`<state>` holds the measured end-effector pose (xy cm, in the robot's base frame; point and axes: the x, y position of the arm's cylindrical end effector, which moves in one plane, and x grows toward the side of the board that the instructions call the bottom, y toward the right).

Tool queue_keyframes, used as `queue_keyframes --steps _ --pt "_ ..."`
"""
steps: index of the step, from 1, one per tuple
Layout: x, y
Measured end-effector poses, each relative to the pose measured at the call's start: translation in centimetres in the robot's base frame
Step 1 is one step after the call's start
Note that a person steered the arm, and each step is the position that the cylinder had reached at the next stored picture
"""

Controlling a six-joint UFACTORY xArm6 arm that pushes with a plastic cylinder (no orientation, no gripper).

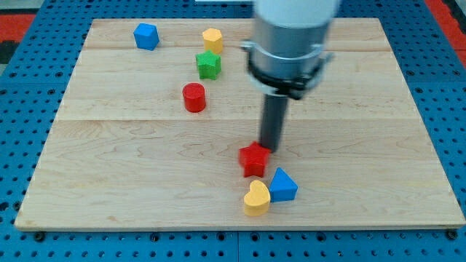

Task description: Push the blue triangle diagonally above the yellow heart

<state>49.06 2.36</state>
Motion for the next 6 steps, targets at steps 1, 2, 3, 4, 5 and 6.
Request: queue_keyframes --steps 1,2,3,4,5,6 --pt "-1.7 3.3" --pt "1.6 9.0" --pt "8.3 12.6" --pt "10.3 10.7" --pt "6.4 0.1" --pt "1.9 -4.6"
